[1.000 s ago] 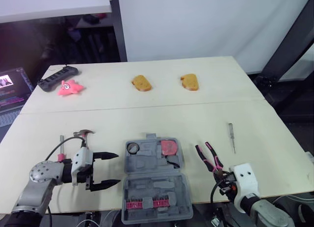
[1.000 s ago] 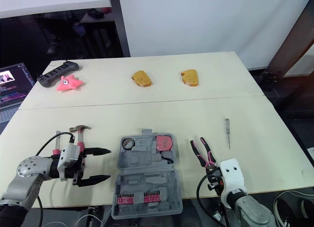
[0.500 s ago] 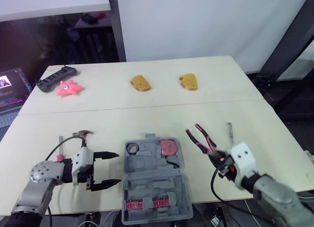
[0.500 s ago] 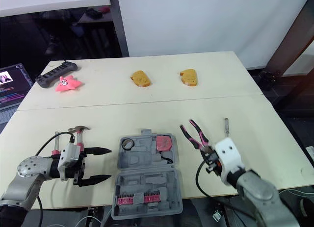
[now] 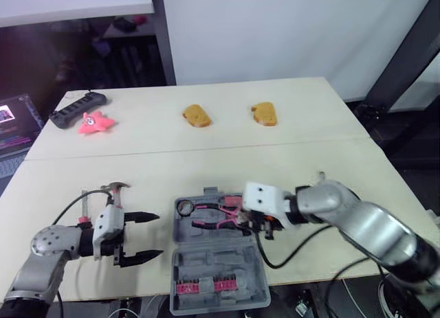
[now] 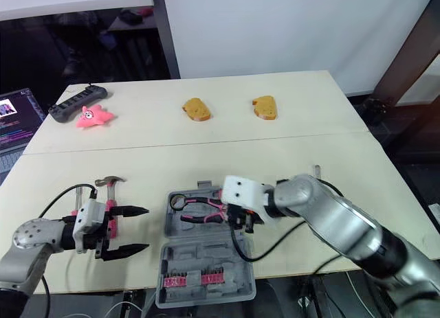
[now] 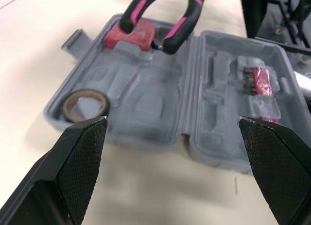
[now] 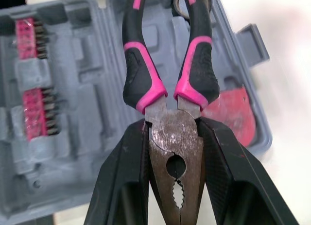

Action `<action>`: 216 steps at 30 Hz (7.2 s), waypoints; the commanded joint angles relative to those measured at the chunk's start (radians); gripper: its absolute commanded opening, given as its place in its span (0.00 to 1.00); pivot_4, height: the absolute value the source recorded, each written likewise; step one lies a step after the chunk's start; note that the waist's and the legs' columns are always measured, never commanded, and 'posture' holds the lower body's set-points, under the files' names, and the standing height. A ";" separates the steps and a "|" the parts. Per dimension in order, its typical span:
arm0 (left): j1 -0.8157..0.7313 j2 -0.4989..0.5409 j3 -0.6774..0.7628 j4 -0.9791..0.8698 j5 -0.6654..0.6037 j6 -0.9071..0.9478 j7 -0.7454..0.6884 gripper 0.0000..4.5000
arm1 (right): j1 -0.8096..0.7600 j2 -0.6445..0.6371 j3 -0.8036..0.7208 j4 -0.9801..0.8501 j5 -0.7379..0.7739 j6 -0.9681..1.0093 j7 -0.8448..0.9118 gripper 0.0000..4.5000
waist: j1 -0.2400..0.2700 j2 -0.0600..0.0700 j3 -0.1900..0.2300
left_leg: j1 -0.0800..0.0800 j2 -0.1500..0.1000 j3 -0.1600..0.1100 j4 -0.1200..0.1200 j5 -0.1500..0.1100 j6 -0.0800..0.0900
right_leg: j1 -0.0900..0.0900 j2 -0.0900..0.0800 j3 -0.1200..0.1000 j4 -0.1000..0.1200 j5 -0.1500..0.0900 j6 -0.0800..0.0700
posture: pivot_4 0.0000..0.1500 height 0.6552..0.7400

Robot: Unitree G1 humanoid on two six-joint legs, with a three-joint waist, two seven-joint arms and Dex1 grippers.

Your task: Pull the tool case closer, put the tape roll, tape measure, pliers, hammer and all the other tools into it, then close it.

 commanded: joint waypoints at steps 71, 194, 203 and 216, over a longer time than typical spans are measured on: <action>0.071 0.011 0.044 -0.070 -0.021 0.005 0.047 1.00 | 0.045 0.449 0.110 0.462 -0.086 -0.206 0.000 0.01 | -0.024 0.000 -0.001 | -0.014 0.000 -0.002 0.002 0.002 -0.003 | -0.014 0.000 -0.003 0.005 0.003 -0.001 | 1.00 1.00; -0.526 -0.317 -0.277 0.611 0.425 -0.172 0.330 0.01 | 0.132 0.156 -0.048 0.494 -0.345 -0.282 0.029 0.00 | 0.006 0.000 -0.012 | 0.003 -0.005 -0.005 0.001 0.001 -0.001 | 0.008 -0.003 -0.002 -0.003 0.002 0.005 | 1.00 1.00; -0.518 -0.315 -0.257 0.603 0.402 -0.150 0.322 0.01 | 0.144 0.167 -0.055 0.489 -0.355 -0.276 0.022 0.00 | 0.004 0.000 -0.012 | 0.004 -0.005 -0.005 0.001 0.001 -0.001 | 0.008 -0.002 -0.002 -0.003 0.002 0.005 | 1.00 1.00; -0.379 -0.257 -0.251 0.454 0.368 -0.060 0.288 0.01 | 0.178 0.209 -0.042 0.436 -0.357 -0.225 0.006 0.00 | -0.012 0.000 -0.012 | 0.003 -0.003 -0.005 -0.001 0.000 -0.001 | 0.005 -0.001 -0.002 -0.003 0.002 0.004 | 1.00 1.00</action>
